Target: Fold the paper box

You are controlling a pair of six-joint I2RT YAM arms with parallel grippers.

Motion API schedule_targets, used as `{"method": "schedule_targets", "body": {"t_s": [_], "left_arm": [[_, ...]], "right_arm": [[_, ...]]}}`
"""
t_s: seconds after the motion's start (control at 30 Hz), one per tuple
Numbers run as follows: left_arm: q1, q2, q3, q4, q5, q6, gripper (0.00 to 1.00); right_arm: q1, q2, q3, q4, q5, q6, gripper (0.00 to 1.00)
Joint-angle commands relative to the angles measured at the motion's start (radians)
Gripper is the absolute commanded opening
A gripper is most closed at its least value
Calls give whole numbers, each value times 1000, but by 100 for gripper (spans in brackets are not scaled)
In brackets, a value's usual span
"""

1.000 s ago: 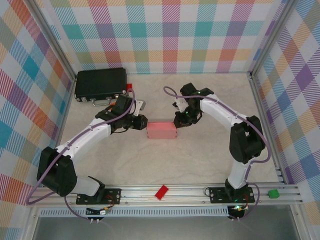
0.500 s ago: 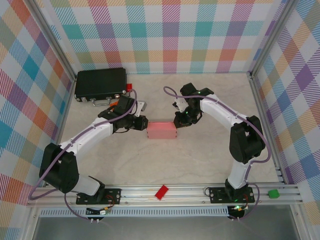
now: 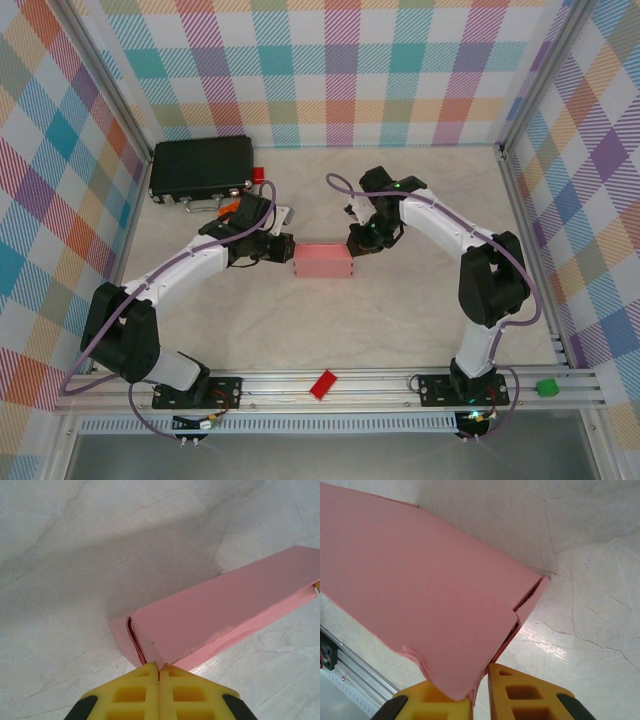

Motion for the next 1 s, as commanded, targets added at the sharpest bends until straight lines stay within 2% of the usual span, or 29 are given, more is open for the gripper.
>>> {"method": "schedule_targets", "body": {"t_s": [0.0,0.57,0.97], "left_arm": [[-7,23,-28,-12,12,-13,5],[-7,13,-65,-19,2,-11,4],[-7,22,-48,-19,11,-12,4]], "right_arm": [[6,11,2,-31,-13,-6,16],[5,-30,-1,-25,-8,-8,23],[5,-107,-60,-10,-23,-43,38]]}}
